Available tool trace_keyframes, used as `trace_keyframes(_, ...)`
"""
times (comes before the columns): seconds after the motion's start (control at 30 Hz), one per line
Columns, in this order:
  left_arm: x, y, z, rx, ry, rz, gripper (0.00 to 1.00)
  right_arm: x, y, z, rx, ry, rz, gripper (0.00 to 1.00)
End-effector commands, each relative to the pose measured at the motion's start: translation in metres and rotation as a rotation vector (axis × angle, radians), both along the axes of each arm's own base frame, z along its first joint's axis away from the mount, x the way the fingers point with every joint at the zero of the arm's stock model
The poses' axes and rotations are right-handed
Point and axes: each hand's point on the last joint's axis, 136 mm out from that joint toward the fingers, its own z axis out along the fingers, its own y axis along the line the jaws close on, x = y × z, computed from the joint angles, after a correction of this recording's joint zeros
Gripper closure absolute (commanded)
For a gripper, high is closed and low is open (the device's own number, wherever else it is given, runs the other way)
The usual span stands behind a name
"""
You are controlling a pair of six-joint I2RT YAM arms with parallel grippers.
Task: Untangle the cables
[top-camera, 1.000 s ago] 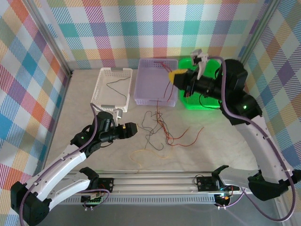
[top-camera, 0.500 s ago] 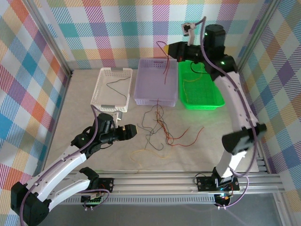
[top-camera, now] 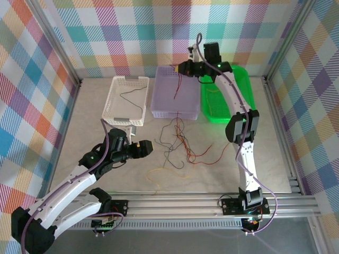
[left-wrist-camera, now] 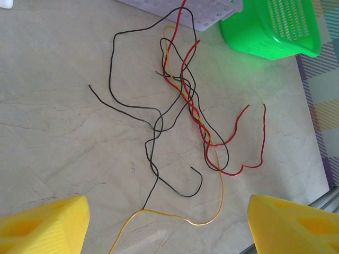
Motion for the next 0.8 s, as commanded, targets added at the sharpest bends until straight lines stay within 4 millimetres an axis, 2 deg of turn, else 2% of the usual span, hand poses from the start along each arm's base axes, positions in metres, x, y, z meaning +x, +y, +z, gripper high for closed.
trace_keyframes(0.0, -0.002, 0.003, -0.012, 0.042, 0.013, -0.008, 0.22, 0.009, 0.0, -0.015, -0.002, 0.032, -0.017, 0.96)
trace_keyframes(0.2, -0.001, 0.003, -0.022, 0.056, 0.031, -0.005, 0.22, 0.027, -0.008, -0.068, -0.074, 0.125, -0.112, 0.89)
trace_keyframes(0.33, 0.0, 0.002, -0.025, 0.061, 0.037, -0.006, 0.22, 0.026, -0.007, -0.106, -0.101, 0.218, -0.123, 0.83)
trace_keyframes(0.43, 0.0, 0.002, -0.024, 0.061, 0.036, -0.006, 0.22, 0.021, -0.006, -0.123, -0.144, 0.239, -0.12, 0.73)
trace_keyframes(0.5, 0.0, 0.002, -0.025, 0.064, 0.039, -0.007, 0.22, 0.017, -0.004, -0.119, -0.151, 0.231, -0.108, 0.68)
trace_keyframes(0.6, -0.001, 0.002, -0.025, 0.064, 0.04, -0.008, 0.22, 0.011, -0.005, -0.092, -0.141, 0.198, -0.099, 0.64)
trace_keyframes(0.7, -0.001, 0.002, -0.025, 0.057, 0.043, -0.008, 0.22, -0.002, -0.006, -0.044, -0.105, 0.125, -0.08, 0.6)
trace_keyframes(0.73, -0.001, 0.001, -0.026, 0.054, 0.045, -0.008, 0.21, -0.007, -0.006, -0.035, -0.097, 0.11, -0.075, 0.59)
trace_keyframes(0.77, -0.002, 0.001, -0.027, 0.052, 0.048, -0.011, 0.21, -0.019, -0.006, -0.015, -0.077, 0.073, -0.058, 0.59)
